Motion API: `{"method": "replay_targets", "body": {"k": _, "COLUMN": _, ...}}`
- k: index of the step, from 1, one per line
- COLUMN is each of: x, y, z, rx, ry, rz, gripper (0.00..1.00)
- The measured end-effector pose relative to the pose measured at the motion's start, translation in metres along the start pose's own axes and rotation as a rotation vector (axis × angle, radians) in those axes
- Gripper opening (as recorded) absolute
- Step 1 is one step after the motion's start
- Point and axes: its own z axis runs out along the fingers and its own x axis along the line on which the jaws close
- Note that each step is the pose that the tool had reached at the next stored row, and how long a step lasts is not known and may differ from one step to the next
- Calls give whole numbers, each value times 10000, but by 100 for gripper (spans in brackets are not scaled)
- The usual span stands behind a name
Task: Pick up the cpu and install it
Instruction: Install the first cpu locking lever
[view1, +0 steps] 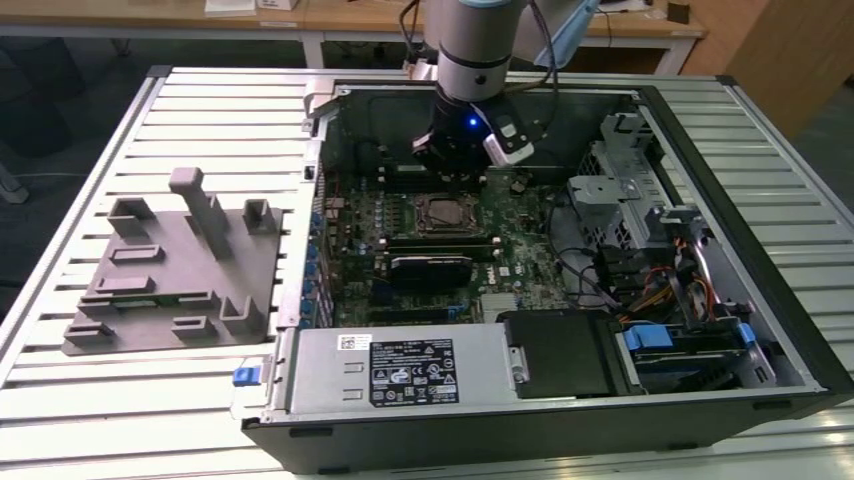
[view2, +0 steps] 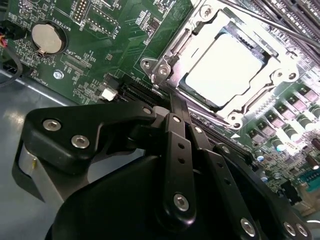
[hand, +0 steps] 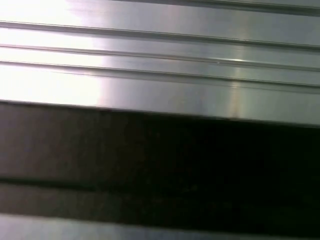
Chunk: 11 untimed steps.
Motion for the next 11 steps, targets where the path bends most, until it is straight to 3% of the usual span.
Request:
{"method": "replay_targets", "body": {"k": 9, "x": -1, "y": 2, "z": -24, "rx": -1, "ry": -1, "rz": 0, "gripper": 11}}
{"method": "replay_targets", "body": {"k": 11, "x": -1, "y": 2, "z": -24, "rx": 46, "ry": 1, "rz": -1, "gripper": 11}}
